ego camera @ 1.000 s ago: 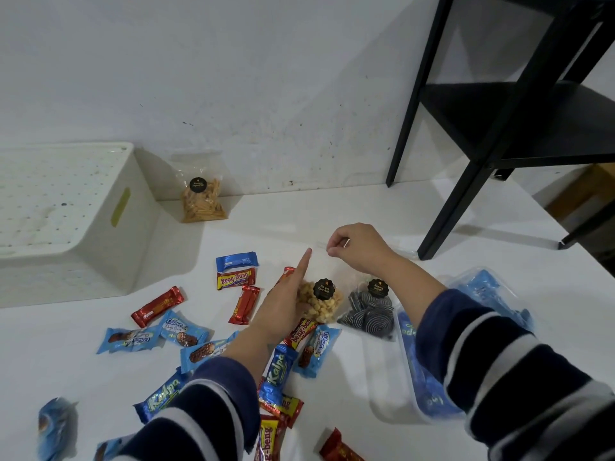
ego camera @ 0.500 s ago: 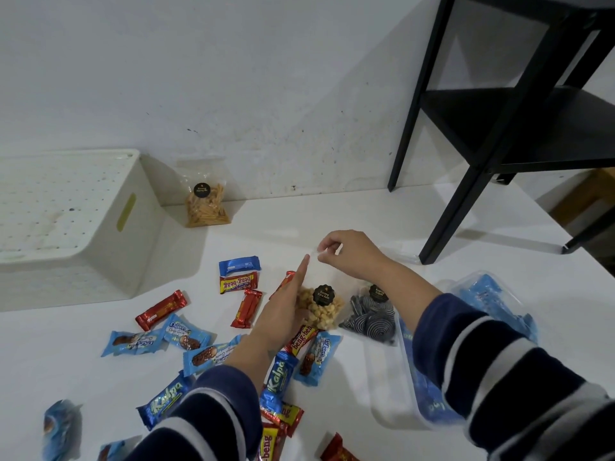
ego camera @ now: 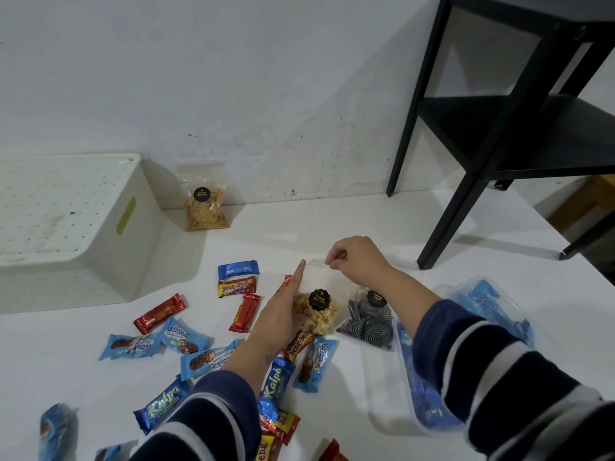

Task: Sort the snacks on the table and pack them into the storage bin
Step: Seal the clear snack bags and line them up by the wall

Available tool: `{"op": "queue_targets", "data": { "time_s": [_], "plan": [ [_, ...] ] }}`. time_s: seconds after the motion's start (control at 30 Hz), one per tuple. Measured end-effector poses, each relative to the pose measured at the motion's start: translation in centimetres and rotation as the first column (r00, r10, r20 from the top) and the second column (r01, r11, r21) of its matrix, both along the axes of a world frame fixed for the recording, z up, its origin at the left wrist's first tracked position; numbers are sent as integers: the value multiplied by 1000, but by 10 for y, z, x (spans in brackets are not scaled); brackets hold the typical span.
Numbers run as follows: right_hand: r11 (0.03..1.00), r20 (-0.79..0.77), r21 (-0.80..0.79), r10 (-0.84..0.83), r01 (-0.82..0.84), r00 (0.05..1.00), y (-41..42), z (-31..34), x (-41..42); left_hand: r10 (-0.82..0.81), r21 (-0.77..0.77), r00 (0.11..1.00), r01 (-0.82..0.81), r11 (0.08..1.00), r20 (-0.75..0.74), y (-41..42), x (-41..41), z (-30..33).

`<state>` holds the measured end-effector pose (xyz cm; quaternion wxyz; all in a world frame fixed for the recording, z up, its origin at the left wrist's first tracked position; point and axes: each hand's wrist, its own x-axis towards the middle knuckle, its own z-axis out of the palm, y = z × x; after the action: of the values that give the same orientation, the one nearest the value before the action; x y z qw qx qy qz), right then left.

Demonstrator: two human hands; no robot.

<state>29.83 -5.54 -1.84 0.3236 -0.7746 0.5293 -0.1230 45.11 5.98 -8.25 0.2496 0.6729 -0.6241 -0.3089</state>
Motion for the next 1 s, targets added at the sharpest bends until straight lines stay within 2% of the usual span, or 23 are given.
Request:
{"op": "queue_targets", "data": {
  "time_s": [0.17,0.37,0.57,0.77,1.0],
  "plan": [
    [996,-35,61,69,-67,997,-2,6,-12,34,24,999,-34,999,-24,0,4,-3],
    [999,-64,32,39,-37,997,-1,-4,-14,32,13,999,-32,999,-11,-2,4,-3],
    [1000,11,-7,26,-26,1000,-1,-5,-17,22,12,1000,-22,1000,-13,-2,4,-3],
    [997,-60,44,61,-59,996,-3,-3,-29,24,12,1000,-24,1000,-10,-2,3,-3],
    [1000,-24,21,9,-8,1000,1,-9,-27,45,52,998,-43,998,-43,-3,1,-2]
  ]
}}
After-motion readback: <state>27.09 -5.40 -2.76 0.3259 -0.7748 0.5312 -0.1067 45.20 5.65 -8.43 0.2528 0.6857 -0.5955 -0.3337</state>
